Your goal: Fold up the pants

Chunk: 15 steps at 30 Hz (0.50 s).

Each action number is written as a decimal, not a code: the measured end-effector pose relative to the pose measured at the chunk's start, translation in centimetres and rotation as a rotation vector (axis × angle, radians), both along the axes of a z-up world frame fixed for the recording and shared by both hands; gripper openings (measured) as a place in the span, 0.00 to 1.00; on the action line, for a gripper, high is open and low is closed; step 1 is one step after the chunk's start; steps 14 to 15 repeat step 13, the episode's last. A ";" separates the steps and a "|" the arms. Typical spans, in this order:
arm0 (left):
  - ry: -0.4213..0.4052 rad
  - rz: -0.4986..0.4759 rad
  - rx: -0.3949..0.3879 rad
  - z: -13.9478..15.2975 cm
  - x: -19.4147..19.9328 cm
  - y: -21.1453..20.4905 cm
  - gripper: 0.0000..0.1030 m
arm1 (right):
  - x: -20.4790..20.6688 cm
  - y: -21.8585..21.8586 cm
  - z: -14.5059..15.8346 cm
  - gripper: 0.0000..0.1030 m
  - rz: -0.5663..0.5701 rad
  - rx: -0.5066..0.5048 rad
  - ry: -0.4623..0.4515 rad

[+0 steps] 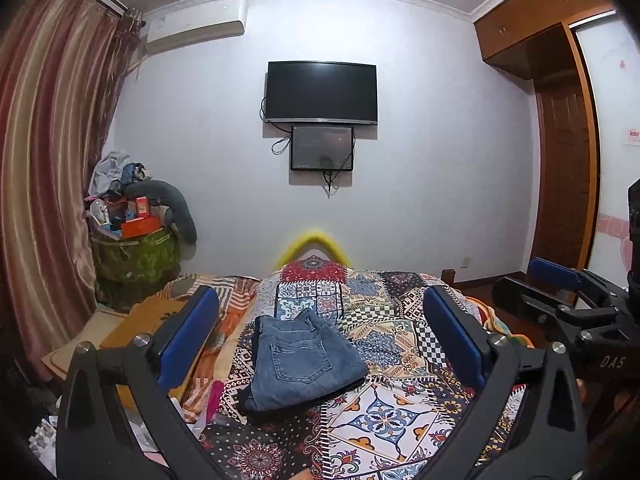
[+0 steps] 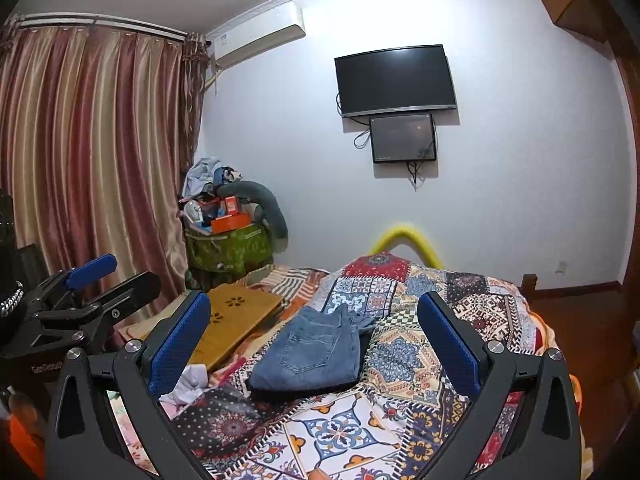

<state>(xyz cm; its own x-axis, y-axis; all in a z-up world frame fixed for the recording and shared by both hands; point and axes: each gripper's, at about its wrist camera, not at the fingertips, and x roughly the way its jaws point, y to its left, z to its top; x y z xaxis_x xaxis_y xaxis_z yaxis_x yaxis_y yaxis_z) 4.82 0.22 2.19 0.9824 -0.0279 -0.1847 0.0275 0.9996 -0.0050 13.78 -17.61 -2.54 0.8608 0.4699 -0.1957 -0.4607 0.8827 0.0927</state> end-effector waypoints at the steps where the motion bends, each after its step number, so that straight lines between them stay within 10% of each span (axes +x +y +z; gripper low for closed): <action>1: 0.000 0.000 0.000 0.0 0.0 0.0 1.00 | 0.0 0.0 0.0 1.00 -0.001 0.002 0.001; 15: 0.011 -0.023 0.002 -0.4 0.3 -0.1 1.00 | -0.1 0.2 -0.1 1.00 -0.004 0.006 0.002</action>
